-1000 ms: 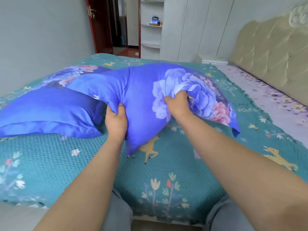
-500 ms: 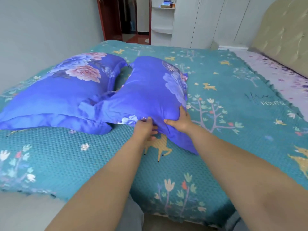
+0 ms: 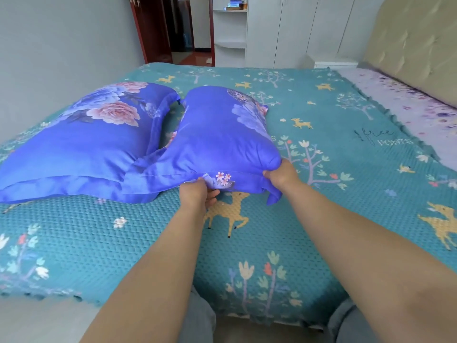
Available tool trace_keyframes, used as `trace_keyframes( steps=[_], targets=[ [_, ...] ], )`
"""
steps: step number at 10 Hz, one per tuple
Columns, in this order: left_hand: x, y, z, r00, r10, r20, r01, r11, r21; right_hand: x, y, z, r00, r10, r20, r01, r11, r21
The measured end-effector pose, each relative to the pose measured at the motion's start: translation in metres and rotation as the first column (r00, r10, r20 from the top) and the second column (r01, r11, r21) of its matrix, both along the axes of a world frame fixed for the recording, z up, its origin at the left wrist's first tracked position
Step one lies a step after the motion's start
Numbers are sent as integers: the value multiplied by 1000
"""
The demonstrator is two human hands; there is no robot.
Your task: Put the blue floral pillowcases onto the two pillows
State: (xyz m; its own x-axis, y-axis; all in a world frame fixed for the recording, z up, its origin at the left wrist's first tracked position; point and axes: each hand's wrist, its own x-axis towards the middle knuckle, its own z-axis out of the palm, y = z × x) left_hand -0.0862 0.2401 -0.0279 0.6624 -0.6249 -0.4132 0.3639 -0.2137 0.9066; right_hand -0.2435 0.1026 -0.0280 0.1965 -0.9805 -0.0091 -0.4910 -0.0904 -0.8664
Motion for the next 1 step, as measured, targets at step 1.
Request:
trace_keyframes(
  steps=[1],
  targets=[
    [-1, 5, 4, 994, -101, 42, 97, 991, 96, -15, 10, -15, 996, 81, -30, -81, 996, 27]
  ],
)
